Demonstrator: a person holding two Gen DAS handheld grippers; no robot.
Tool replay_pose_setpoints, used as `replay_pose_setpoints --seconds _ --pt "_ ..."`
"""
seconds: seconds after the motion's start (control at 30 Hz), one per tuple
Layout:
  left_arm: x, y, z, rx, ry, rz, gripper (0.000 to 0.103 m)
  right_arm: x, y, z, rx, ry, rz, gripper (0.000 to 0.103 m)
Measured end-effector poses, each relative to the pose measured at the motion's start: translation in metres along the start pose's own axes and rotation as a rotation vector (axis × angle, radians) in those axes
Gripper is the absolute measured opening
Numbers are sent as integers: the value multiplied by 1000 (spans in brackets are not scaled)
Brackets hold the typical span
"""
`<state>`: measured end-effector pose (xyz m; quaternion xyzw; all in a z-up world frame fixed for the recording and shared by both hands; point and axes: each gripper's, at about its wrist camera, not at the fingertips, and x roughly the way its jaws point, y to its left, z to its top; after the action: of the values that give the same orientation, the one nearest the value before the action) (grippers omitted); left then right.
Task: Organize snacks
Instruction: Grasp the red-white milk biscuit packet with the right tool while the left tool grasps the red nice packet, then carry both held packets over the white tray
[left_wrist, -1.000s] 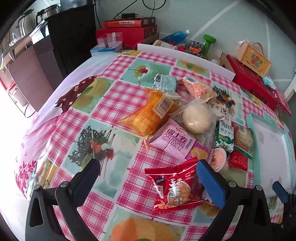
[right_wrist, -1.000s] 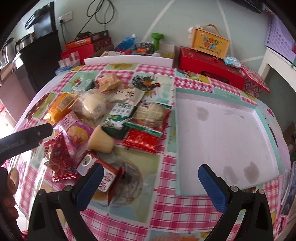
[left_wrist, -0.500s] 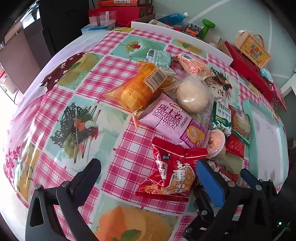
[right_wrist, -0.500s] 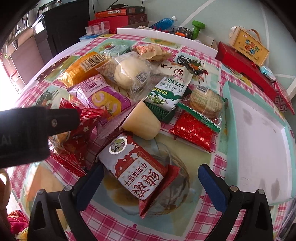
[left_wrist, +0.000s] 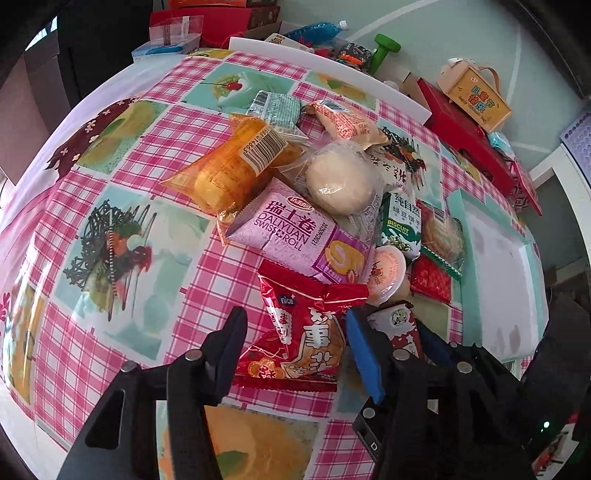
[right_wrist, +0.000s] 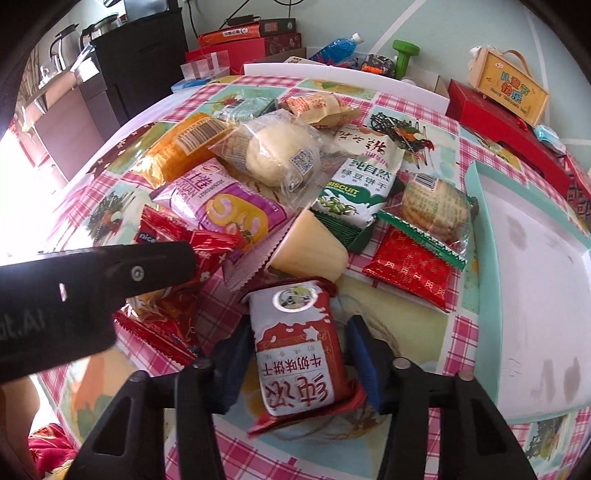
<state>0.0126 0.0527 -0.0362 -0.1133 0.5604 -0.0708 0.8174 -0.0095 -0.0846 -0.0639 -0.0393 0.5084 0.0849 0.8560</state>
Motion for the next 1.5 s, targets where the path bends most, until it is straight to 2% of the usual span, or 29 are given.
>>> replay_pose_setpoints --seconds 0.13,0.47,1.1,1.13,1.2,1.33,1.5 --pt "0 -6 -1 25 0 -14 42 -2 -6 1 30 2 8 42" --pt "-6 -8 -2 44 -19 8 35 -9 -21 -1 116 8 13 42" --pt "-24 -11 -2 62 -80 -9 25 -57 -42 3 181 -109 23 42" --pt "-25 -12 -2 64 -83 -12 23 -58 -44 3 184 -110 24 42" --pt "-28 -14 -3 64 -92 -21 7 -61 -47 3 190 -116 22 42" --pt "-30 -16 -3 70 -100 -27 7 -64 -53 3 200 -119 12 42" --pt "-19 -12 -3 52 -54 -21 7 -62 -59 1 218 -103 7 42"
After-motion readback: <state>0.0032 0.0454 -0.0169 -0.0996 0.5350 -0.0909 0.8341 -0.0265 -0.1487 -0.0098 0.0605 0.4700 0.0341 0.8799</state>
